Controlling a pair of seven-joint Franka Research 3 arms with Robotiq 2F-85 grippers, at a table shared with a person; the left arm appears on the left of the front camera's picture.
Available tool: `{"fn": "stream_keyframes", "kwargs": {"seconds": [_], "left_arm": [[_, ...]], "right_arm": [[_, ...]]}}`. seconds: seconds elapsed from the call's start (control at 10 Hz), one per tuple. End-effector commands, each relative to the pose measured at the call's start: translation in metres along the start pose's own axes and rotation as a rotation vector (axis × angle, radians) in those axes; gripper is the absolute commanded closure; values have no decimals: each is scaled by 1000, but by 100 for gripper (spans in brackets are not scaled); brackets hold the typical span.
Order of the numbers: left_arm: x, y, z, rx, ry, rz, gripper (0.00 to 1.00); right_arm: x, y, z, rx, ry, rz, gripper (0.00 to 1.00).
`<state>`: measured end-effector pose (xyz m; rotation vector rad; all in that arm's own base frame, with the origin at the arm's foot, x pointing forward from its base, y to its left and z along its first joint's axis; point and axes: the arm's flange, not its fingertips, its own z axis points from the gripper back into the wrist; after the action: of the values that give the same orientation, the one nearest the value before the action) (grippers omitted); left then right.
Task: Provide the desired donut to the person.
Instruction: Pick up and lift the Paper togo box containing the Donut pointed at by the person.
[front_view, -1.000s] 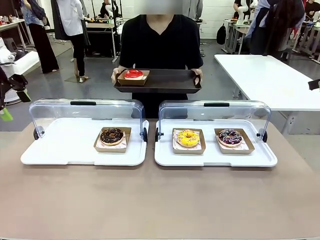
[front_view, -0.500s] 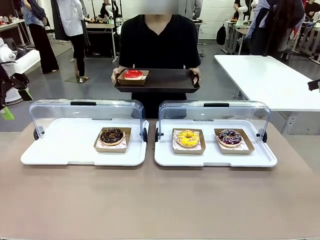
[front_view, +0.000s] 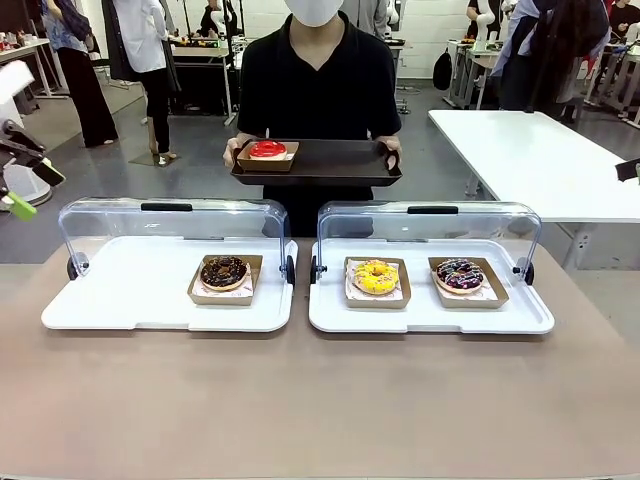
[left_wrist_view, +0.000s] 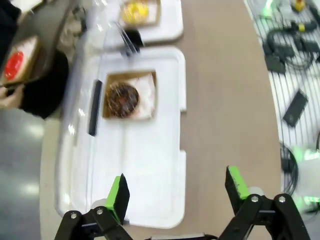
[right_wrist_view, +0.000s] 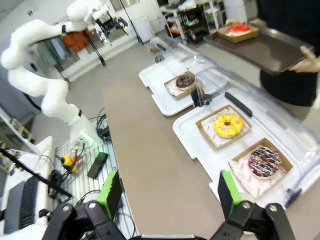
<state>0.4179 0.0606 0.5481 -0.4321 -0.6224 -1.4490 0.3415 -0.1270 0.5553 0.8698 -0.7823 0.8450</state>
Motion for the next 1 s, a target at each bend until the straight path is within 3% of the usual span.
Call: {"fn": "stream_keyframes", "kwargs": {"seconds": [0.0, 0.3, 0.7, 0.9], "left_arm": [[-47, 21, 3, -59, -274, 0, 0], [-105, 8, 15, -22, -484, 33, 0], [-128, -18, 44, 58, -557, 35, 0], [-131, -14, 32, 18, -522, 48, 0]], "right_arm": [[2, -1, -1, 11, -20, 8, 0], [2, -1, -1, 11, -20, 8, 0], [2, -1, -1, 11, -20, 8, 0], [2, -1, -1, 11, -20, 8, 0]]}}
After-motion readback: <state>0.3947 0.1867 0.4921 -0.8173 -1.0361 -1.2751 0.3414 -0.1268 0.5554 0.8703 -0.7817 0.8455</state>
